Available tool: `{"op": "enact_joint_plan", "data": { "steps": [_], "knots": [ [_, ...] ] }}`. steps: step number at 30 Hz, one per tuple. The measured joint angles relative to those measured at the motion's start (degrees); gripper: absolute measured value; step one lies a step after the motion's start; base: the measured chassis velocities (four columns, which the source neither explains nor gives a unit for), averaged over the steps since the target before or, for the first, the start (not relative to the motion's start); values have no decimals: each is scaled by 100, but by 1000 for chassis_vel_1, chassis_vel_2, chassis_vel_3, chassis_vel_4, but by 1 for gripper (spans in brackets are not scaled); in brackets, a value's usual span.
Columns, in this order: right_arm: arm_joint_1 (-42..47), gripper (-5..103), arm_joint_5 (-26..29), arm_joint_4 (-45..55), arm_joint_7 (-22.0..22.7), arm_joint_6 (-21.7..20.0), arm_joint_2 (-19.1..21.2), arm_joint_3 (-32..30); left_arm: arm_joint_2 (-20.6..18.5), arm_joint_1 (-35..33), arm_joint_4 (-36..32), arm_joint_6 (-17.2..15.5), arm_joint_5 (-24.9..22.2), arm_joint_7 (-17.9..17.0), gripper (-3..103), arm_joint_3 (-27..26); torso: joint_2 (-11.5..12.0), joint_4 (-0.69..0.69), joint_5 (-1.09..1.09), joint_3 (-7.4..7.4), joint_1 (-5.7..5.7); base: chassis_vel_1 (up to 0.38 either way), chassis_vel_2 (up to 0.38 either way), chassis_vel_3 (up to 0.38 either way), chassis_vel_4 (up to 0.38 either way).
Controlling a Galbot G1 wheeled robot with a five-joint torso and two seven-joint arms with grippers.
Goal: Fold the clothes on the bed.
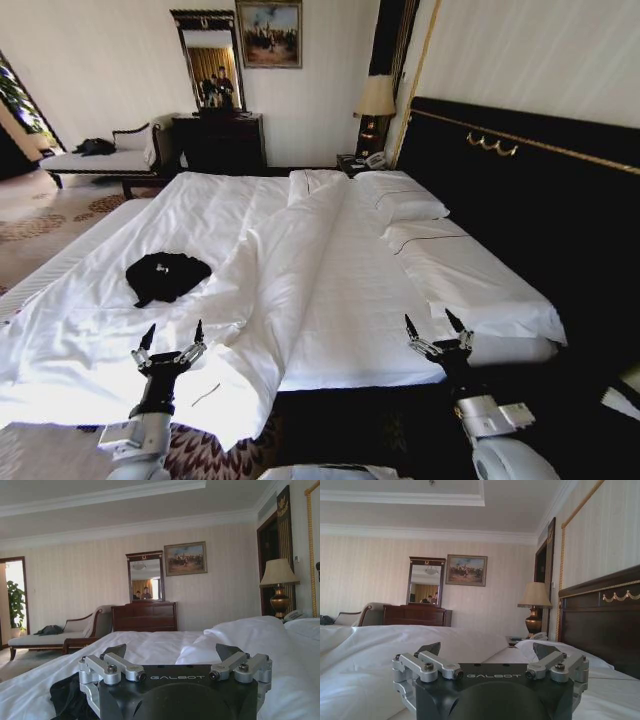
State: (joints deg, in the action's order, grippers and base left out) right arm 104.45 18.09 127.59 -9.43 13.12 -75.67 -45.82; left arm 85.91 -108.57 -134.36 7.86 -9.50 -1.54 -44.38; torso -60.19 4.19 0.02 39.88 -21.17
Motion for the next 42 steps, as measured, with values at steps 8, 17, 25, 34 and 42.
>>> {"op": "enact_joint_plan", "data": {
  "steps": [8, 17, 25, 34, 42],
  "knots": [
    [11, 100, -11, 26, 1, 0, -28, 2, -2, -5, -2, 14, 0, 0, 100, 1, 0, 0, -2, 1, -2, 0, 0, 0, 0],
    [18, 100, -5, 43, 33, 0, -49, 13, 6, -10, -9, 28, 15, -1, 100, 9, 0, 0, -1, 1, -2, 87, 84, -83, -79],
    [15, 100, -13, 39, 45, -3, -62, 31, 9, -10, -5, 35, 23, -4, 100, 10, 0, 0, -3, 0, -2, 168, 199, -151, -180],
    [3, 100, -10, 7, 63, -6, -50, 41, 9, -4, 4, 38, 25, -5, 100, 17, 1, 0, -1, 2, -3, 73, 259, -79, -260],
    [-34, 100, 3, -46, 63, 23, -34, 66, -11, -5, 11, 38, 25, -6, 100, 7, 2, 0, -3, 2, -7, -23, 210, 21, -222]
  ]
}}
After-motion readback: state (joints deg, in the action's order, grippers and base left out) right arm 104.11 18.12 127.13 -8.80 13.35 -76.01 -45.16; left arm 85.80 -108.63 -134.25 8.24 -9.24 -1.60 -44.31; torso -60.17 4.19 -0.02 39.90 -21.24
